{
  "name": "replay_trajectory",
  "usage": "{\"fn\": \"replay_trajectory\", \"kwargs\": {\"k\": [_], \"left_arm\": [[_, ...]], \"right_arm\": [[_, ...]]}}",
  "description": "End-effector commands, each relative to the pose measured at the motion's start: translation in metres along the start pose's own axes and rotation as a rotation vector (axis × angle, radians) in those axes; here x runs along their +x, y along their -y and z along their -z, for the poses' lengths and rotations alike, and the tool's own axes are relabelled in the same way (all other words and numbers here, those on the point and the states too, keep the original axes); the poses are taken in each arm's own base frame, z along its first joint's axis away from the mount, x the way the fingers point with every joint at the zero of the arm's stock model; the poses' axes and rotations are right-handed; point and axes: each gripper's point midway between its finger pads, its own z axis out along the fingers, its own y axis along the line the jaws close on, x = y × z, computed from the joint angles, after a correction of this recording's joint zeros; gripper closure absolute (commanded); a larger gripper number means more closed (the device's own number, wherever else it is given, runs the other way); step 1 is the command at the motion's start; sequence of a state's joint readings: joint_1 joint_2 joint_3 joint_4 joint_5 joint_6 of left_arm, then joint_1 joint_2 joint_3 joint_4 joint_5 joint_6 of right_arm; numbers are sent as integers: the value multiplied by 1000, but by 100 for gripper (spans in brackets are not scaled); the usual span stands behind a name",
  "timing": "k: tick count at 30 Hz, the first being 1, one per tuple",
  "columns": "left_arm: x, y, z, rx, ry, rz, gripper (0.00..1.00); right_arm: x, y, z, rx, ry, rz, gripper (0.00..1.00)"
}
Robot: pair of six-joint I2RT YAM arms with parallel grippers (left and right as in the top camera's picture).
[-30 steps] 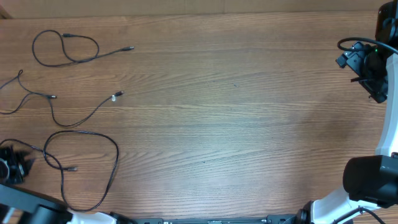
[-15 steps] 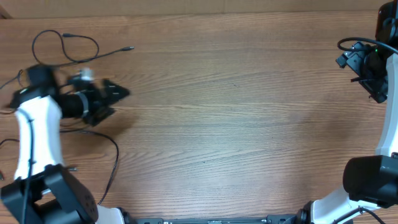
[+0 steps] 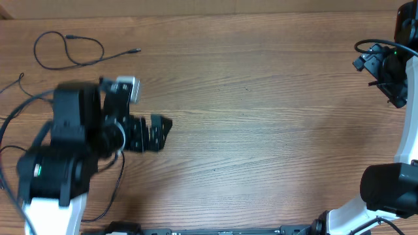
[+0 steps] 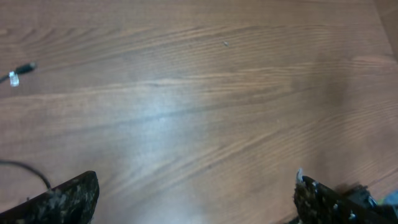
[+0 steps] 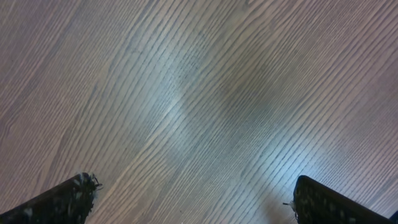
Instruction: Untangle cables
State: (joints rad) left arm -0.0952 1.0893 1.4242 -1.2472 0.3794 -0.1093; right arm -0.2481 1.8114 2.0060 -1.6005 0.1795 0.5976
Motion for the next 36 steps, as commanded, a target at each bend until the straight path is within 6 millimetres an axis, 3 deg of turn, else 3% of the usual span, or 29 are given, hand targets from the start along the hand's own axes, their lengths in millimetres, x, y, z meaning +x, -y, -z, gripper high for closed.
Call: {"fn": "replay_trajectory", "kwargs": {"k": [1, 9, 13, 20, 29, 36], "left_arm": [[16, 7, 26, -35, 35, 24, 0], [37, 4, 32, -56, -22, 43, 0], [41, -7, 32, -119, -40, -25, 0], [57, -10, 5, -90, -121, -192, 1], [52, -34, -46, -89, 175, -358, 0], [67, -49, -56, -80, 452, -401, 0]], "right_arm": [[0, 0, 0, 0, -1, 3, 0], [0, 1, 0, 0, -1, 3, 0], [0, 1, 0, 0, -1, 3, 0], [0, 1, 0, 0, -1, 3, 0], [0, 1, -1, 1, -1, 3, 0], [0, 1, 0, 0, -1, 3, 0]]}}
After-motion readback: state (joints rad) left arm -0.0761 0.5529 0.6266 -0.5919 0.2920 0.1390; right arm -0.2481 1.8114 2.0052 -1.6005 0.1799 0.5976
